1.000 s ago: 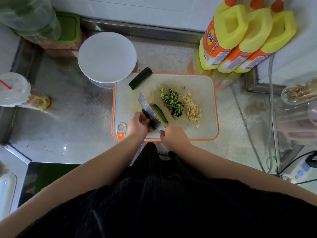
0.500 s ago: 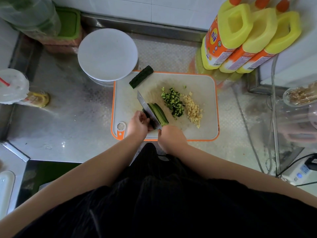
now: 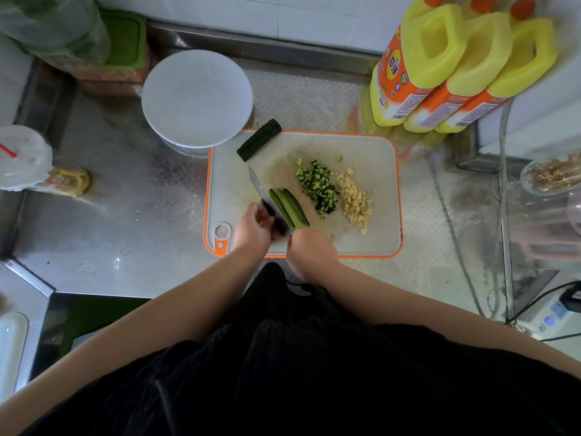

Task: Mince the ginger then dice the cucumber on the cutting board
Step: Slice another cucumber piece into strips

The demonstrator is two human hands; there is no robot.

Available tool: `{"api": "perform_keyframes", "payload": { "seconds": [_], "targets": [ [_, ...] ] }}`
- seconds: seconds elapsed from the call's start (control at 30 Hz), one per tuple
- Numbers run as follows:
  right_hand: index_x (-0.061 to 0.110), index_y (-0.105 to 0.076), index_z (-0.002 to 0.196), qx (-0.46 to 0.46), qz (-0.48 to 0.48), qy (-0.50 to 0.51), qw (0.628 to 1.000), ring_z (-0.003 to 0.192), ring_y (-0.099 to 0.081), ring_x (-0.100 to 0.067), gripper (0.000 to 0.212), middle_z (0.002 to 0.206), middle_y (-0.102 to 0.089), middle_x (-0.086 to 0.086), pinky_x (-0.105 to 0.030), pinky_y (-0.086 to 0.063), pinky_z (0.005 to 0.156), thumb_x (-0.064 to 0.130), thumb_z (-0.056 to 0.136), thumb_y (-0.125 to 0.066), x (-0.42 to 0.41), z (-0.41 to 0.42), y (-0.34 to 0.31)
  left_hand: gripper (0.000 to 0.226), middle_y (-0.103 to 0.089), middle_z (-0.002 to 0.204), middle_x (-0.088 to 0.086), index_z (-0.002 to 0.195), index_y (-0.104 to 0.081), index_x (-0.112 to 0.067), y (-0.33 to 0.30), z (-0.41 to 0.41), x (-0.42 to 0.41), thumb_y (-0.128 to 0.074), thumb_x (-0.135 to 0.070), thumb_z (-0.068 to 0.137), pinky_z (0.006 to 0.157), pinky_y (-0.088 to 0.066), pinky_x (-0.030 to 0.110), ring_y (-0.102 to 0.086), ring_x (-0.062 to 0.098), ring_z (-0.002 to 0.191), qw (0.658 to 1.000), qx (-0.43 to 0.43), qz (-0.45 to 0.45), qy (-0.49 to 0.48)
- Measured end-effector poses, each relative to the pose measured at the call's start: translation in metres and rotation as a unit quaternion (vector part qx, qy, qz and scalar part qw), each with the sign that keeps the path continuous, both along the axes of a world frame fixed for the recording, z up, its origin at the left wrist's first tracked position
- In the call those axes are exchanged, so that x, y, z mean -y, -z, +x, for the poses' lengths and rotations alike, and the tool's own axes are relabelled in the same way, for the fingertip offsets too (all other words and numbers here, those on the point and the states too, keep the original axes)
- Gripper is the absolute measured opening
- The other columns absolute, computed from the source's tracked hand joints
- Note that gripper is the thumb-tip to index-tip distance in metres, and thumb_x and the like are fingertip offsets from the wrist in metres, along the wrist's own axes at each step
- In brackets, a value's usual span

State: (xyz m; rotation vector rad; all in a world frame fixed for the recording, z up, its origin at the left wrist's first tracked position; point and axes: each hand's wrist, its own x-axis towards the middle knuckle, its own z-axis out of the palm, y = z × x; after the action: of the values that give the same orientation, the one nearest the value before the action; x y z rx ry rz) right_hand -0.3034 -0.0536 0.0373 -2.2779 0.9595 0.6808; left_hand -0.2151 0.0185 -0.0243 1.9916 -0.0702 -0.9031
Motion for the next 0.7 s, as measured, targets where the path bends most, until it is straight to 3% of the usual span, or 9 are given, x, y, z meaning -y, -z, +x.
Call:
{"api": "perform_keyframes", "payload": {
  "seconds": [0.17, 0.27, 0.33, 0.47, 0.57, 0.7],
  "targets": [
    [0.009, -0.052, 0.085, 0.0, -0.006, 0.003, 1.0, 0.075, -0.052, -0.025, 0.015, 0.08, -0.051, -0.007, -0.03, -0.038, 0.062, 0.008, 0.096, -0.042, 0.002, 0.002, 0.003, 0.009, -0.064, 0.087, 0.012, 0.092, -0.048, -0.012, -0.001, 0.0, 0.0, -0.053, -0.007, 0.097, 0.049, -0.05, 0.017, -0.063, 0.02, 0.063, 1.0, 0.015, 0.009, 0.011],
    [0.006, -0.057, 0.094, -0.008, -0.009, -0.004, 1.0, 0.082, -0.055, -0.026, 0.015, 0.087, -0.056, -0.01, -0.031, -0.039, 0.065, 0.008, 0.096, -0.042, 0.001, -0.001, 0.005, 0.017, -0.064, 0.089, 0.014, 0.086, -0.047, -0.018, -0.002, 0.0, 0.0, -0.054, -0.007, 0.097, 0.058, -0.055, 0.027, -0.066, 0.028, 0.07, 1.0, 0.012, 0.014, 0.008],
    [0.008, -0.055, 0.089, -0.005, -0.011, -0.005, 1.0, 0.079, -0.054, -0.027, 0.014, 0.084, -0.055, -0.01, -0.031, -0.04, 0.063, 0.007, 0.095, -0.043, 0.0, 0.002, 0.006, 0.017, -0.066, 0.091, 0.017, 0.086, -0.047, -0.018, -0.003, -0.002, 0.0, -0.054, -0.007, 0.097, 0.065, -0.057, 0.037, -0.068, 0.032, 0.072, 1.0, 0.006, 0.013, 0.0],
    [0.008, -0.054, 0.085, -0.004, -0.01, 0.003, 1.0, 0.076, -0.055, -0.027, 0.014, 0.081, -0.055, -0.01, -0.031, -0.041, 0.062, 0.006, 0.095, -0.043, 0.002, 0.004, 0.009, 0.007, -0.068, 0.088, 0.014, 0.093, -0.05, -0.013, -0.006, -0.002, 0.0, -0.054, -0.009, 0.097, 0.064, -0.056, 0.031, -0.067, 0.024, 0.068, 1.0, 0.007, 0.017, 0.008],
    [0.005, -0.059, 0.097, -0.013, -0.011, 0.006, 1.0, 0.088, -0.061, -0.029, 0.015, 0.095, -0.063, -0.013, -0.03, -0.041, 0.065, 0.008, 0.096, -0.044, 0.001, 0.001, 0.012, 0.015, -0.069, 0.091, 0.016, 0.086, -0.05, -0.019, -0.006, -0.003, 0.0, -0.056, -0.01, 0.096, 0.073, -0.058, 0.046, -0.069, 0.034, 0.08, 1.0, 0.006, 0.018, 0.011],
    [0.003, -0.059, 0.097, -0.005, -0.007, 0.005, 1.0, 0.089, -0.061, -0.031, 0.016, 0.098, -0.064, -0.015, -0.031, -0.042, 0.065, 0.006, 0.095, -0.043, 0.002, 0.005, 0.014, 0.013, -0.067, 0.091, 0.017, 0.088, -0.049, -0.014, -0.006, -0.004, 0.001, -0.054, -0.006, 0.097, 0.064, -0.055, 0.034, -0.067, 0.025, 0.072, 1.0, -0.005, 0.015, -0.001]
  ]
}}
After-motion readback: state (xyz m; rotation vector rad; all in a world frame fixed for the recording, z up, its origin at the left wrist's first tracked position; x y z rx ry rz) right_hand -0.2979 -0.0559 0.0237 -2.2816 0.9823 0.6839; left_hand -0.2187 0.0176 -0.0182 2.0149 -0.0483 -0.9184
